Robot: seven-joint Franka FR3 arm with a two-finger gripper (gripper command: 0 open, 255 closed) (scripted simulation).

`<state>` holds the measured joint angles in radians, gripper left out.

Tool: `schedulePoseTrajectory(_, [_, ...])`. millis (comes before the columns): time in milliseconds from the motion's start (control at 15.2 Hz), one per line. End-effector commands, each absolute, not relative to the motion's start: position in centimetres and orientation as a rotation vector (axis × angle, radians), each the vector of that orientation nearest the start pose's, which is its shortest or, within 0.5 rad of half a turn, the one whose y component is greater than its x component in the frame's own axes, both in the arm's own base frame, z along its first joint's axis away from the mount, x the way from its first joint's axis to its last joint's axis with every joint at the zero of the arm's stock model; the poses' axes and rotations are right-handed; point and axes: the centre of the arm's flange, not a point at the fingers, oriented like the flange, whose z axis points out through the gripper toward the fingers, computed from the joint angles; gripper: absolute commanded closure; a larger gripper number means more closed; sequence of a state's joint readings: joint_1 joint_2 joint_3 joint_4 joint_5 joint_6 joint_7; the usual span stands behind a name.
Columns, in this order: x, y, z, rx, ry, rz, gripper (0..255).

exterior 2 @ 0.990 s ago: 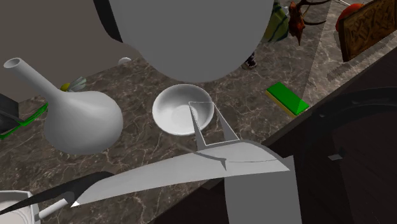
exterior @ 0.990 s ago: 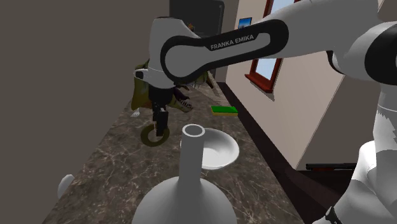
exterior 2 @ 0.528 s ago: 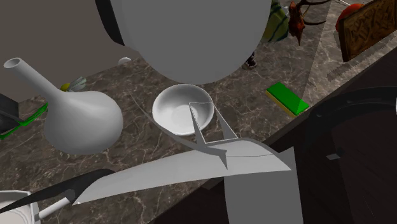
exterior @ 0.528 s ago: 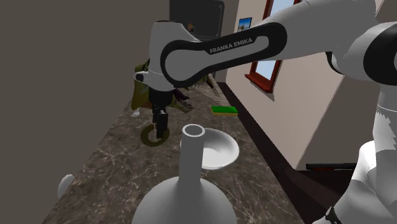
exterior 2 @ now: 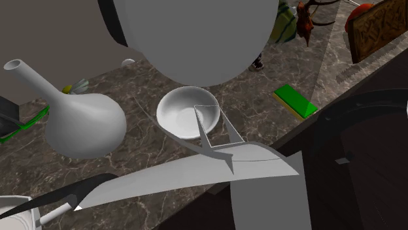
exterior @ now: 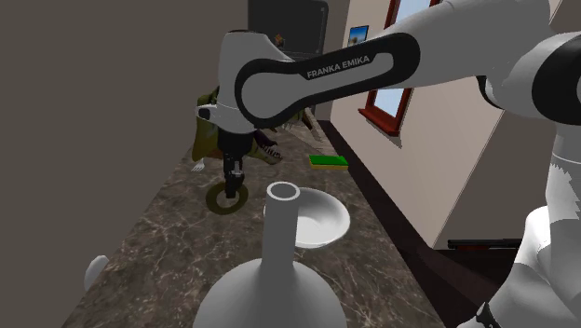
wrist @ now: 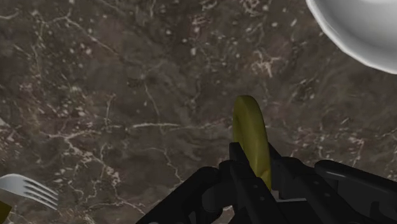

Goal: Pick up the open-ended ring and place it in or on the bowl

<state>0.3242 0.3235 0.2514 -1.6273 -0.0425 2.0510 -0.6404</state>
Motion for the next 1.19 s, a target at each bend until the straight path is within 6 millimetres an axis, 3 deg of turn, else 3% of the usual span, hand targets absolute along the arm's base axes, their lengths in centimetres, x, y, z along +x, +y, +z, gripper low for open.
schedulePoseTrajectory(0, [56.7, 34.4, 44.9, -2.545, -1.772, -0.173, 255])
schedulePoseTrajectory(198, [56.7, 34.4, 44.9, -2.545, -1.772, -0.174, 255])
schedulePoseTrajectory(1122, [56.7, 34.4, 52.3, -2.545, -1.772, -0.174, 255])
